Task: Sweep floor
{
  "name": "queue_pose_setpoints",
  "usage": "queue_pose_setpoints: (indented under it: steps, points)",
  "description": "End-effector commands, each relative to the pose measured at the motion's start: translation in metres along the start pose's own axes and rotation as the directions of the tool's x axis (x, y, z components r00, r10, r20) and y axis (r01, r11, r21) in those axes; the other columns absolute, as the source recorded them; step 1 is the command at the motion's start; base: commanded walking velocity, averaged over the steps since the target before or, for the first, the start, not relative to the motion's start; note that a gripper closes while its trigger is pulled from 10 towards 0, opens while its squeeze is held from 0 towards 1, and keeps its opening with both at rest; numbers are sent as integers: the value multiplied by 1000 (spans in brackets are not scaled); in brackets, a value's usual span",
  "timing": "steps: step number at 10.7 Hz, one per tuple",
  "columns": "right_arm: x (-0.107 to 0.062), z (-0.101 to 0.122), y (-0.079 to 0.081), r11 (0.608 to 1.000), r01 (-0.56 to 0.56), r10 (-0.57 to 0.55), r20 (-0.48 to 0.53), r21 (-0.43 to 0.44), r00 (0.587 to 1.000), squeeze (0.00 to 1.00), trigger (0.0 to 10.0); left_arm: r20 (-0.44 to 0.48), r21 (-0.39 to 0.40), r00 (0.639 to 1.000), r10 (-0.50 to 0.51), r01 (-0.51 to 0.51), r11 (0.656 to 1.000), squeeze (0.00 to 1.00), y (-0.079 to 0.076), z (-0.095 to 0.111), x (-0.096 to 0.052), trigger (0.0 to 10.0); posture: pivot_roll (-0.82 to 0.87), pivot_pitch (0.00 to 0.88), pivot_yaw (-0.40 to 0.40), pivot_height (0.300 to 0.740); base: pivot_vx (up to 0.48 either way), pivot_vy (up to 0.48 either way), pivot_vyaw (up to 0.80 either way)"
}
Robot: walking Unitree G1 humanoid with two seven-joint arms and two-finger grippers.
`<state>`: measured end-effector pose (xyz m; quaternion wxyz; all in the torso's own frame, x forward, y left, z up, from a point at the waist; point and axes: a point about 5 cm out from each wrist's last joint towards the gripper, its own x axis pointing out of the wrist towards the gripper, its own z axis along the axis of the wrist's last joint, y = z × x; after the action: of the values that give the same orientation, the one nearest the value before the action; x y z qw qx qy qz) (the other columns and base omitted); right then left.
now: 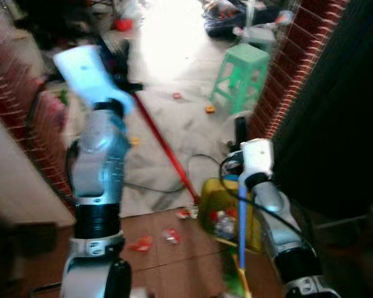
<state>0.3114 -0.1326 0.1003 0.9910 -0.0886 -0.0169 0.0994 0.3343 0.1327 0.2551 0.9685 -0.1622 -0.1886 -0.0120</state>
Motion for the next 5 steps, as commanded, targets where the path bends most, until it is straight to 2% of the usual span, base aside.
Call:
queue_pose_setpoints:
  steps: [1, 4, 5]
  points:
    - [0, 6, -10, 1000, 25, -25, 23, -10, 999, 0, 10000, 63, 8, 997, -33, 33, 999, 0, -12, 12, 3, 10000, -24, 0, 2, 740, 311, -360, 0]
    - [-2, 4, -10, 1000, 18, -18, 14, -9, 1000, 0, 10000, 91, 37, 995, 41, -45, 998, 0, -1, 14, 4, 10000, -28, 0, 0, 740, 369, -299, 0]
    - [-2, 4, -10, 1000, 16, -16, 12, -9, 1000, 0, 10000, 109, 58, 990, 87, -93, 994, 0, 6, 17, 4, 10000, -28, 0, 0, 740, 0, 0, 0]
